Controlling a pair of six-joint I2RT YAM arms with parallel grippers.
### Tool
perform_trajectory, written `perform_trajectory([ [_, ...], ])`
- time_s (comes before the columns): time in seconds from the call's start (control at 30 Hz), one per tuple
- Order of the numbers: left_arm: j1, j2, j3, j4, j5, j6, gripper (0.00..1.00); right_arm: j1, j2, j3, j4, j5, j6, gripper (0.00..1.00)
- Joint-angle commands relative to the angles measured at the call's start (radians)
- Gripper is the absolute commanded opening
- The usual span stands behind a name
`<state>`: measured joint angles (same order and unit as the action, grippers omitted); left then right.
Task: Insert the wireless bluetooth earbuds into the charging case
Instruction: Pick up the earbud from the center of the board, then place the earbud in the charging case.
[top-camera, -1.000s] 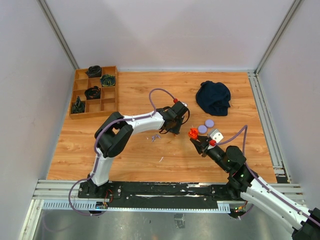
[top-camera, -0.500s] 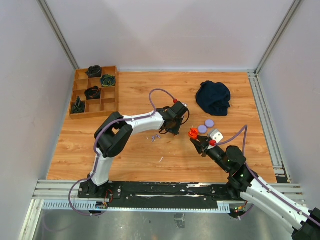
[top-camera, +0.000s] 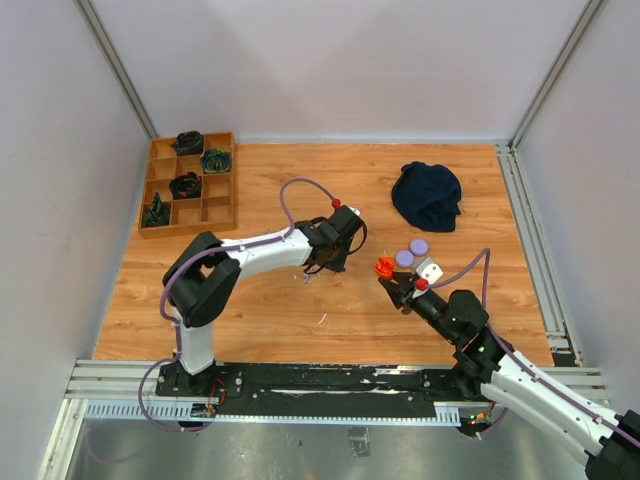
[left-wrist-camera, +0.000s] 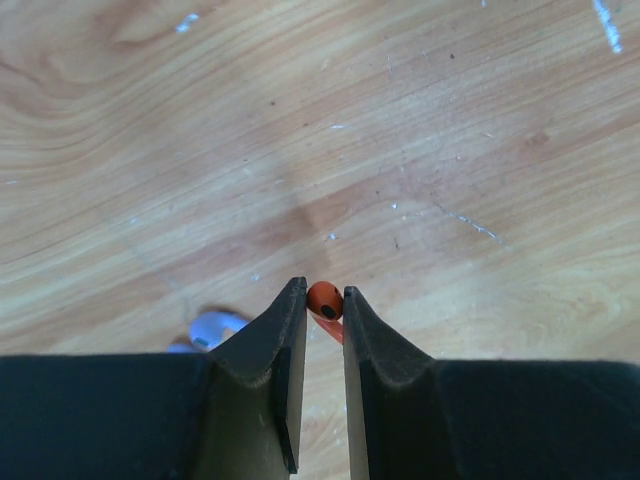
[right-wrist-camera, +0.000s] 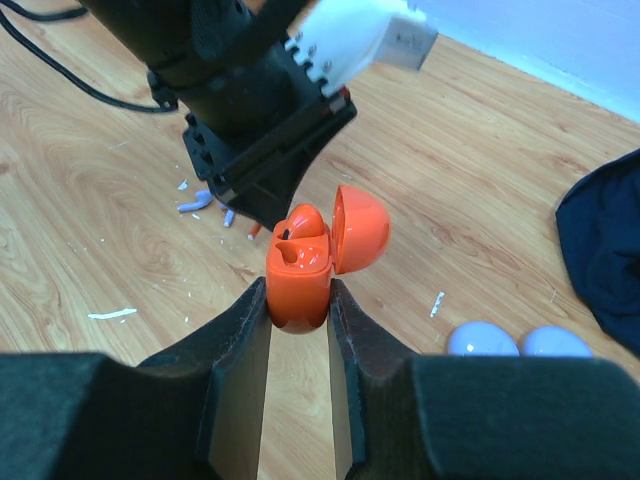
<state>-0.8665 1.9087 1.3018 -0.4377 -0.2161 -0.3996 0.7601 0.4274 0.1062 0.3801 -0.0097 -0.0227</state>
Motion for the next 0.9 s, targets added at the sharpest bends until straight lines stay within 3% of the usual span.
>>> perform_trajectory([
  [0.0, -0.008, -0.139, -0.032, 0.025, -0.095, -0.023, 0.21, -0.021, 0.023, 0.002, 0.098, -0.025, 0.015, 0.09],
  [0.43, -0.108, -0.472, -0.144, 0.16, -0.296, -0.01, 0.21, -0.019, 0.203, -0.003, 0.392, -0.093, -0.007, 0.08],
  [0.87, -0.202, -0.717, -0.328, 0.493, -0.189, 0.115, 0.21, -0.02, 0.345, 0.065, 0.522, -0.164, -0.028, 0.08],
])
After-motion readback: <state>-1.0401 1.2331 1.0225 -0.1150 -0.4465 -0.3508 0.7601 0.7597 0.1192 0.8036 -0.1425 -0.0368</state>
